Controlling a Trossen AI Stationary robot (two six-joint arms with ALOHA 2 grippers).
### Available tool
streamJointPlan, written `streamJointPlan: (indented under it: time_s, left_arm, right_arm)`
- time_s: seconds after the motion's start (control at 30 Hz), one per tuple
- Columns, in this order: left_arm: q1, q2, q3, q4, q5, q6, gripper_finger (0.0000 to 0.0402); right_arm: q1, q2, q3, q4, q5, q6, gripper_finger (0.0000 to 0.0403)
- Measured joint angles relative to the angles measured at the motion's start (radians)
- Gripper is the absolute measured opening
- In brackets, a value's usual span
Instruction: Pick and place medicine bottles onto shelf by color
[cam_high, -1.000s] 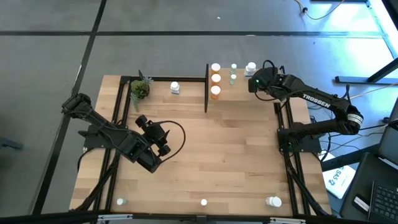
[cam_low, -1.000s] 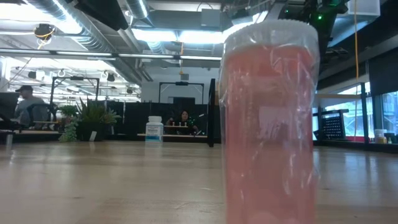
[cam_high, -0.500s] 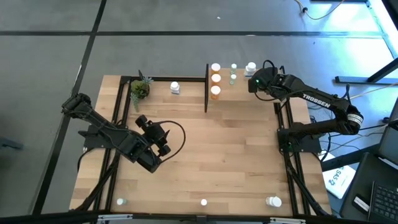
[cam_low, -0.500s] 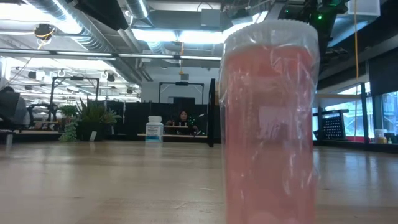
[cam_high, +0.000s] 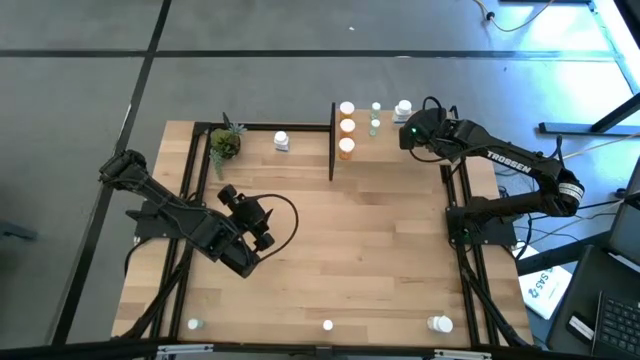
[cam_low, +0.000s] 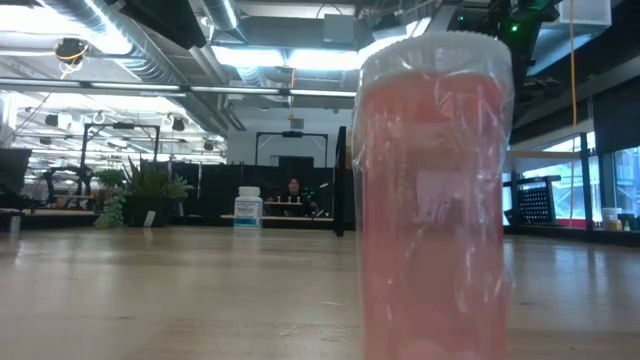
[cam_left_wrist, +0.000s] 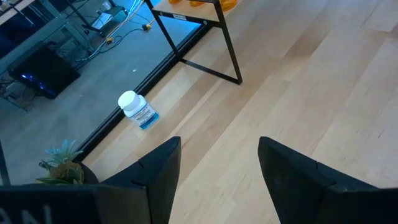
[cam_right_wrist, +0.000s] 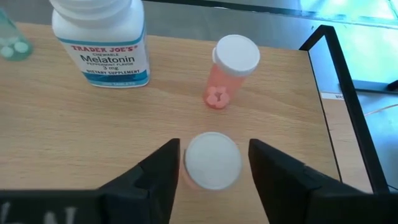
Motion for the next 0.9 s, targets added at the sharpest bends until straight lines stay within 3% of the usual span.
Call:
streamJointPlan:
  time_s: [0.5, 0.9]
  left_arm:
    - [0.000, 0.000, 0.000, 0.003, 0.000, 0.000, 0.0208]
    - [0.000, 0.000, 0.000, 0.003, 0.003, 0.000, 0.0208]
  right_arm:
    - [0.000, -0.003, 0.000, 0.000, 0.008, -0.003, 0.0200]
    - [0.019, -0.111, 0.001, 0.010, 0.011, -0.039, 0.0200]
